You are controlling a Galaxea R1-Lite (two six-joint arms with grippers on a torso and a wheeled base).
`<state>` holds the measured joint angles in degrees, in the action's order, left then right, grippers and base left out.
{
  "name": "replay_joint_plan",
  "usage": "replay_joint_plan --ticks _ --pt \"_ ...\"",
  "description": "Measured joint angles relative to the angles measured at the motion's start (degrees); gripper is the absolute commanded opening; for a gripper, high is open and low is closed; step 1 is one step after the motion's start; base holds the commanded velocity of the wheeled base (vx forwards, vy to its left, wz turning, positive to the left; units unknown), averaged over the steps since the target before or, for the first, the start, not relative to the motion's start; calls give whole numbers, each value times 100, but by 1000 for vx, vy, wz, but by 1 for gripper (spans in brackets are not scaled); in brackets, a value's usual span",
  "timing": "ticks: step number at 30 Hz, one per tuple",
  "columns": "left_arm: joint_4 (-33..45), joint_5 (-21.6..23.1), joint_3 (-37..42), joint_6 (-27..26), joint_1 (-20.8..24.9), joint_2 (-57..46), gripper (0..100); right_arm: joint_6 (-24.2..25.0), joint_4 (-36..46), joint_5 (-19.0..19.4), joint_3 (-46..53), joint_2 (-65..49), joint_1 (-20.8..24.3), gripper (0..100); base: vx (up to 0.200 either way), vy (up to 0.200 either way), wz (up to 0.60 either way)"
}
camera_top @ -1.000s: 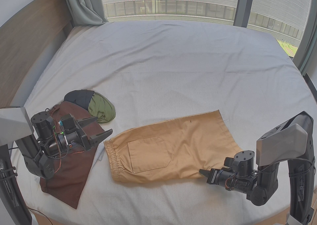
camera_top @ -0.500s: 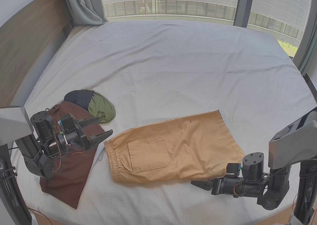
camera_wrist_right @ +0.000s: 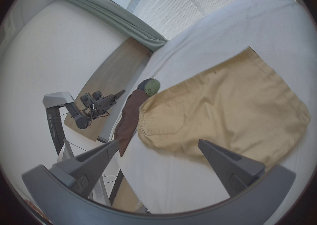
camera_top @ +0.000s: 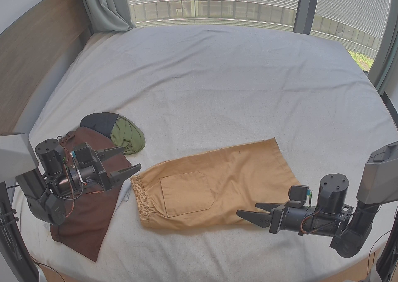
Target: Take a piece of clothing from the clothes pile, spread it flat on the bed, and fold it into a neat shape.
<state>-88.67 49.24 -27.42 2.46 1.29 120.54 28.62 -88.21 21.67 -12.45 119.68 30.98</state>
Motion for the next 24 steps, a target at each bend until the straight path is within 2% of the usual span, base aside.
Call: replay_joint_plan --ticks 4,7,24 --pt "2 0 63 5 5 -74 100 -451 0 241 -87 -157 -66 100 0 0 0" --pt "2 2 112 16 18 -108 100 -563 0 354 -102 -306 -149 100 0 0 0" --pt "2 -2 162 211 66 -34 100 -589 0 358 -328 -518 -378 100 0 0 0"
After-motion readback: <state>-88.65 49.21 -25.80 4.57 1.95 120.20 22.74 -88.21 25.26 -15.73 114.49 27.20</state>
